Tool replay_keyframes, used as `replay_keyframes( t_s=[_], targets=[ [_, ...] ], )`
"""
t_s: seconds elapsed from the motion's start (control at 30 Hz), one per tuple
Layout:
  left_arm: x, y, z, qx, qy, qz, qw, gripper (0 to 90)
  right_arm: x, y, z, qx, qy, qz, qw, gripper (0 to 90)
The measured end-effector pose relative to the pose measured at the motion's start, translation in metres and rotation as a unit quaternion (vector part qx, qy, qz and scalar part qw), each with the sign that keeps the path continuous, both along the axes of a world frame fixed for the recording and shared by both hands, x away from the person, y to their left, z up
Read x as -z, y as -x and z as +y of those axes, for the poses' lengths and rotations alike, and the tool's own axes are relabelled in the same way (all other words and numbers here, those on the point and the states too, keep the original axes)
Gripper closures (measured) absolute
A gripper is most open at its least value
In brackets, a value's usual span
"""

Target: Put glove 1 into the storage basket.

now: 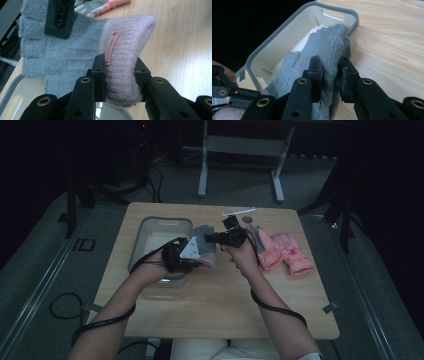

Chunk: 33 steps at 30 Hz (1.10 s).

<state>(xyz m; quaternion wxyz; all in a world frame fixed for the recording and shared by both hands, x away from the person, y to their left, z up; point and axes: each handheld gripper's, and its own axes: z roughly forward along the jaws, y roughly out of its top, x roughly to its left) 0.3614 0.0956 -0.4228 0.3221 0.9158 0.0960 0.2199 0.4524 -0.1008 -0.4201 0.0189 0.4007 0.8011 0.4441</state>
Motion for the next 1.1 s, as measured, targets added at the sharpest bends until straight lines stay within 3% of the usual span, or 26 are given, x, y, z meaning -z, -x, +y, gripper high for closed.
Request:
replay_keyframes(
  t_s=[0.2,0.23,0.33,0.5,0.53,0.63,0.77,0.87,0.97,1.1],
  targets=[
    [-0.004,0.000,0.020,-0.012,-0.012,-0.004,0.9998,68.7,-0.003,-0.004,0.020,-0.011,0.003,-0.004,0.9999,74.5],
    [-0.005,-0.001,0.030,-0.016,-0.011,-0.001,0.9998,68.7,-0.003,-0.005,0.029,-0.014,0.004,-0.006,0.9999,74.5],
    [-0.005,-0.002,0.040,-0.020,-0.016,-0.002,0.9997,68.5,-0.003,-0.008,0.045,-0.021,0.001,-0.005,0.9998,74.5],
    [-0.005,-0.005,0.065,-0.034,-0.018,0.010,0.9992,68.3,-0.002,-0.011,0.060,-0.026,-0.004,-0.007,0.9996,74.5],
    [-0.004,-0.006,0.070,-0.036,-0.021,0.010,0.9991,68.3,0.000,-0.013,0.076,-0.030,-0.008,-0.003,0.9995,74.5],
    [-0.001,-0.008,0.089,-0.040,-0.026,0.022,0.9986,68.3,0.004,-0.015,0.091,-0.036,-0.011,-0.004,0.9993,74.5],
    [0.004,-0.011,0.100,-0.042,-0.031,0.028,0.9982,68.3,0.010,-0.018,0.104,-0.040,-0.010,0.000,0.9991,74.6],
    [0.012,-0.016,0.105,-0.043,-0.034,0.036,0.9978,68.3,0.020,-0.022,0.116,-0.041,0.004,0.003,0.9992,74.5],
    [0.021,-0.020,0.106,-0.043,-0.038,0.038,0.9976,68.3,0.026,-0.026,0.118,-0.039,0.006,0.011,0.9992,74.5],
    [0.034,-0.027,0.103,-0.052,-0.043,0.052,0.9964,68.3,0.040,-0.034,0.124,-0.041,0.029,0.013,0.9987,74.5]
  ],
)
